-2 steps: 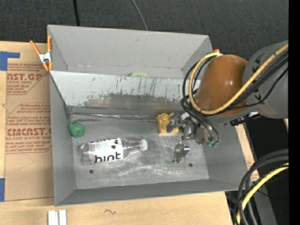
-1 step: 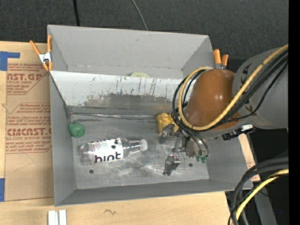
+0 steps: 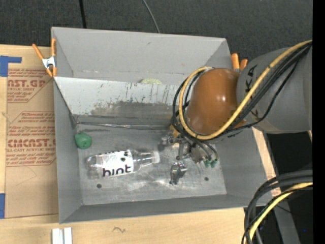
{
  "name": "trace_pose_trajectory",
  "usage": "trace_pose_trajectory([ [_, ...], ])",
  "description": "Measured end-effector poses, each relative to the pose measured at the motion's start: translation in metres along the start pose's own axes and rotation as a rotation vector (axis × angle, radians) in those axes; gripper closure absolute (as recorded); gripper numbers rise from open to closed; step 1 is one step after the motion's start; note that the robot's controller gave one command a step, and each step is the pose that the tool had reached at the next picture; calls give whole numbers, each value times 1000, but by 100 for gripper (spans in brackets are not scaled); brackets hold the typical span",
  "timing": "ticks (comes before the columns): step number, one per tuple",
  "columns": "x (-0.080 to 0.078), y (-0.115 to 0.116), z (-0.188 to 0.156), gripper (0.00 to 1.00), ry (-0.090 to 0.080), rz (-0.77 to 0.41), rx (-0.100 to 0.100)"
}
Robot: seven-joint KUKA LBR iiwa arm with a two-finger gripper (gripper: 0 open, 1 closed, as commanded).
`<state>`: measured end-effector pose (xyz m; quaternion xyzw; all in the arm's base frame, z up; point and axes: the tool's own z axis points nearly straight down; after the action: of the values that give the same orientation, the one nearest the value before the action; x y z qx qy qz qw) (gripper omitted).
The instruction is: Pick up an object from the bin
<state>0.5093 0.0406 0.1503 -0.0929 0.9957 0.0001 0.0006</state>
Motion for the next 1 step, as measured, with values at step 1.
trace_pose_trajectory([
  [1, -14, 47, 68, 0, -5, 88, -1],
])
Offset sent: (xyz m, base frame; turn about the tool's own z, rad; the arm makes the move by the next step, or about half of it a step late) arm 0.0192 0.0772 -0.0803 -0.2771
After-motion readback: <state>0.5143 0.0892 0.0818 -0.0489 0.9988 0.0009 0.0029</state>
